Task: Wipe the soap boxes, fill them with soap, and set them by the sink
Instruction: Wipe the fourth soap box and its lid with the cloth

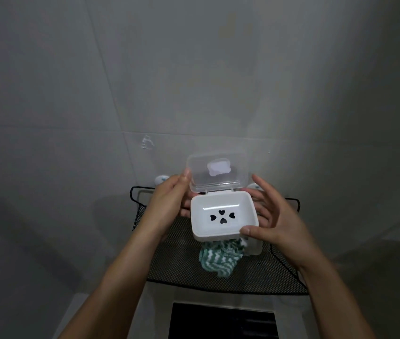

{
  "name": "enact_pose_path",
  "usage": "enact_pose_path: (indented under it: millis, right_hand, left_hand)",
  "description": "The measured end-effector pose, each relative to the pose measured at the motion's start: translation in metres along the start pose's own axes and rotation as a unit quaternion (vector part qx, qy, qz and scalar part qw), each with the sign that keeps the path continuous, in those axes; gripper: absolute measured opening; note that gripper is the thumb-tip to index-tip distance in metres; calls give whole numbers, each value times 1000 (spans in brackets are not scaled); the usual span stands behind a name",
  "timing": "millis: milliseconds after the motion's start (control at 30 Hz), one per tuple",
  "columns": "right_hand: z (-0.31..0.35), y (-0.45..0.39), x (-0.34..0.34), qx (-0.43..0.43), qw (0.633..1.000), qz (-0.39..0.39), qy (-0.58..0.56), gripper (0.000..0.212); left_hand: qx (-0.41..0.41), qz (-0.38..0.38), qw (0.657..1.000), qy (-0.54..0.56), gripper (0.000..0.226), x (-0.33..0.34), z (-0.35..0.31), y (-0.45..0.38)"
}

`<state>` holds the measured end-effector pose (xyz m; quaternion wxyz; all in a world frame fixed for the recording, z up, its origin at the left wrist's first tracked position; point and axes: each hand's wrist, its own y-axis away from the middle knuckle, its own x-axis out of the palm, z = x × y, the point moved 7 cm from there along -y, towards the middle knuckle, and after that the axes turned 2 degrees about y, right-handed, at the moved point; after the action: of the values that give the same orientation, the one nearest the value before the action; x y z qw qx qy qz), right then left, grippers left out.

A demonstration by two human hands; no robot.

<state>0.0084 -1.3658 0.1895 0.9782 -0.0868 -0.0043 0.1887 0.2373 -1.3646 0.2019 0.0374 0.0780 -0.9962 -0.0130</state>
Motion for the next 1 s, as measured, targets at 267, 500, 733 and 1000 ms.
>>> enact_pose_path:
  millis: [267, 500, 733, 1000]
  right_hand:
    - [1, 4, -6, 4, 998, -24, -54, 98]
    - [-23, 11, -7, 148, 973, -26, -174, 40]
    - [-34, 22, -36, 178, 951, -95, -233, 43]
    - [-32, 28, -46, 186, 937, -126, -268, 43]
  left_hand:
    - [49, 40, 998, 14, 34, -4, 0, 0]
    - [52, 55, 997, 0, 35, 7, -2, 3]
    - [37, 84, 986, -142, 18, 20, 19, 3]
    - [14, 248, 804, -540, 75, 68, 109, 17]
